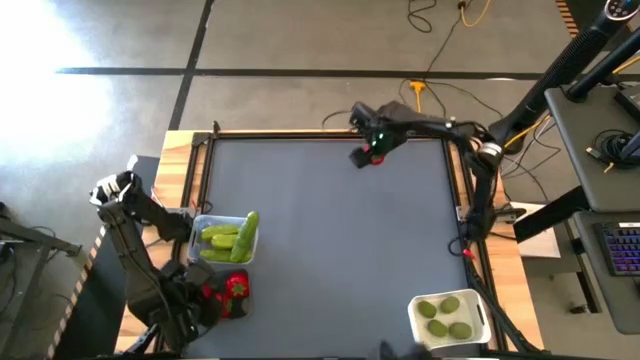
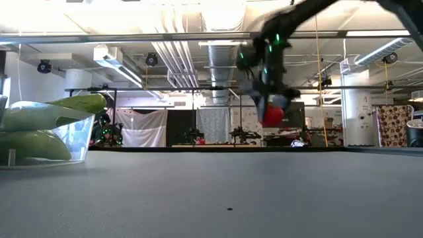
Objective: Sort produce into baskets
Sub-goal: Put the tomato into the black bin
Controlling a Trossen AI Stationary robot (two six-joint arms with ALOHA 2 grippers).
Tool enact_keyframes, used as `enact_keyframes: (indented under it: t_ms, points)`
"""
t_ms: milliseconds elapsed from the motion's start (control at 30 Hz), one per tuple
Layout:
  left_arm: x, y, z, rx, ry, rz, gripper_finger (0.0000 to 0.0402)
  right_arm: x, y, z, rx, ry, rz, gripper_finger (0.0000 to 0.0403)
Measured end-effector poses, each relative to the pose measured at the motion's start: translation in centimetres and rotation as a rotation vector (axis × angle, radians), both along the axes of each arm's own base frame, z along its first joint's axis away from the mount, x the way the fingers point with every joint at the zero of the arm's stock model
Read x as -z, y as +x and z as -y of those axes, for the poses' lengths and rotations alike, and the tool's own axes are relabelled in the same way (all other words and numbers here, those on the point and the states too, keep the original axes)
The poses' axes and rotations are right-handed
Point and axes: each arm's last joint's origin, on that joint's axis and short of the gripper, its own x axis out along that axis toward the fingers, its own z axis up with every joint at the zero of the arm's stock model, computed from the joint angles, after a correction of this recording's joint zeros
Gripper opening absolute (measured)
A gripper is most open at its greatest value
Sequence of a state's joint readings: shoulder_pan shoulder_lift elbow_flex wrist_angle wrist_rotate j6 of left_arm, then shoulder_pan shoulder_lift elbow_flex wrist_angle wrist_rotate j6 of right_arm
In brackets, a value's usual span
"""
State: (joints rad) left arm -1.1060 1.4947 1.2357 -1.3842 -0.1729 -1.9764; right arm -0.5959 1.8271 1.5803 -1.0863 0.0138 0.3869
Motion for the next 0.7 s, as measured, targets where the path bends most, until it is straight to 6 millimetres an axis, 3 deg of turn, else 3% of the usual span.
enact_keyframes:
  t_ms: [267, 500, 700]
  points:
    - [4.9, 0.2, 0.3, 0.054, -0.181, 0.095, 0.0332, -3.6, 4.2, -13.0, -0.044, 0.024, 0.150, 0.0286]
    - [6.5, 0.3, 1.6, 0.153, -0.225, 0.125, 0.0332, -3.5, 5.8, -23.3, -0.024, 0.086, 0.213, 0.0286]
    - [7.0, 0.4, 2.3, 0.231, -0.223, 0.150, 0.0332, -3.0, 5.5, -29.5, 0.002, 0.107, 0.240, 0.0286]
